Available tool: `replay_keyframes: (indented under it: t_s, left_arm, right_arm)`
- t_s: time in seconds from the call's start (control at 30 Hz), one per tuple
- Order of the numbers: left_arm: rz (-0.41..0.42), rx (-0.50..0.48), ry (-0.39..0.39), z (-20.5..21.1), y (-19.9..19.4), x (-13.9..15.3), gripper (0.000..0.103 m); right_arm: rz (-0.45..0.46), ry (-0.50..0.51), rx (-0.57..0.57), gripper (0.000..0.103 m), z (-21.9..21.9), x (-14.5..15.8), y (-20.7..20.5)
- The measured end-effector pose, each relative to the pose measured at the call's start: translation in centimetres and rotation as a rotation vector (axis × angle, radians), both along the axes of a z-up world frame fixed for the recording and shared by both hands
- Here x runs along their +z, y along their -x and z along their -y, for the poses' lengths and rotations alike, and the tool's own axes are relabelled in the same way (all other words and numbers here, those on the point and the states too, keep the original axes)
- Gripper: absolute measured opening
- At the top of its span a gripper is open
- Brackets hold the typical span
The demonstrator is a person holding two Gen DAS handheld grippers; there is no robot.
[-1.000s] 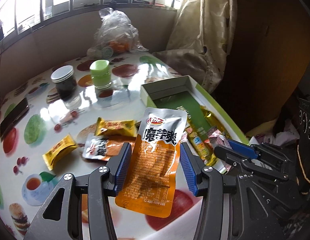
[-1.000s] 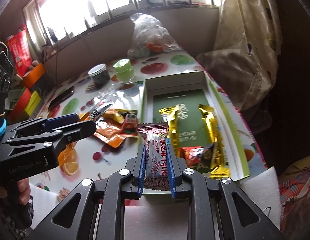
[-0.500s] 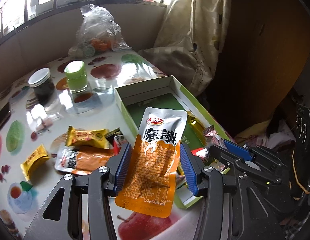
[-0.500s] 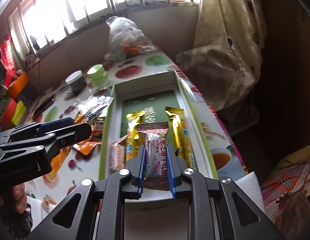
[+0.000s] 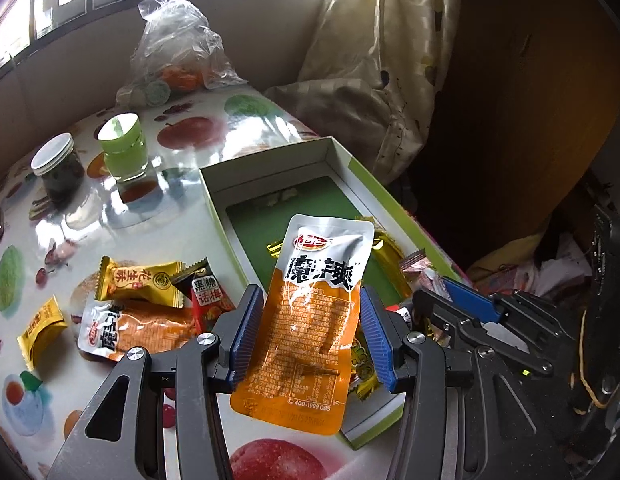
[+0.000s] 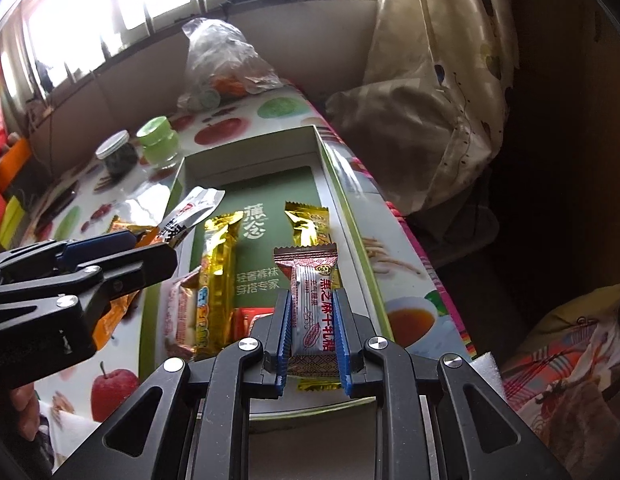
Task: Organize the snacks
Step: 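Carry both held packets over the green box, then lower both packets into the green box and open both tools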
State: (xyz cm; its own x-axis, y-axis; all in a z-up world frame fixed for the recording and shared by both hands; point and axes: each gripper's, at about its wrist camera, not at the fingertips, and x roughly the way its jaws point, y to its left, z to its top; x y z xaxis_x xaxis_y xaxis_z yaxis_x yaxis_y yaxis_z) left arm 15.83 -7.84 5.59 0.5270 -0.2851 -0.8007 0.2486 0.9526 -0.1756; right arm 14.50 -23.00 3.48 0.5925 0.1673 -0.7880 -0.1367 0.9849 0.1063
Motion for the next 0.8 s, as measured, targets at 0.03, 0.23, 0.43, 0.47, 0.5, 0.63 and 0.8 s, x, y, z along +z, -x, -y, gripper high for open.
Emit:
replay_keyframes:
  t_s: [0.03, 0.23, 0.43, 0.47, 0.5, 0.63, 0.8]
  left_arm:
    - [-0.005, 0.003, 0.001, 0.0, -0.1, -0.1, 0.051]
    - [-0.004, 0.006, -0.024, 0.7, -0.1, -0.7, 0.051]
    - [-0.015, 0.0, -0.04, 1.4, -0.3, -1.2, 0.051]
    - [-0.017, 0.0, -0.037, 1.4, -0.4, -1.2, 0.051]
    - [-0.021, 0.0, -0.033, 1.4, -0.4, -1.3, 0.051]
    - [-0.023, 0.0, -0.042, 1.6, -0.5, -1.4, 0.051]
    - [-0.031, -0.005, -0.04, 1.7, -0.5, -1.6, 0.051]
  right_arm:
    - [0.003, 0.006, -0.002, 0.019, 0.0, 0.0, 0.0]
    - [0.011, 0.021, -0.009, 0.019, 0.2, -0.1, -0.1]
    - [0.016, 0.012, -0.013, 0.019, 0.4, -0.2, -0.1]
    - [0.017, 0.007, -0.011, 0.019, 0.5, -0.2, -0.1]
    - [0.018, 0.003, -0.01, 0.019, 0.5, -0.2, -0.1]
    - [0.019, -0.013, -0.003, 0.02, 0.6, -0.2, 0.0]
    - [0.017, -0.025, -0.005, 0.024, 0.7, -0.2, 0.0]
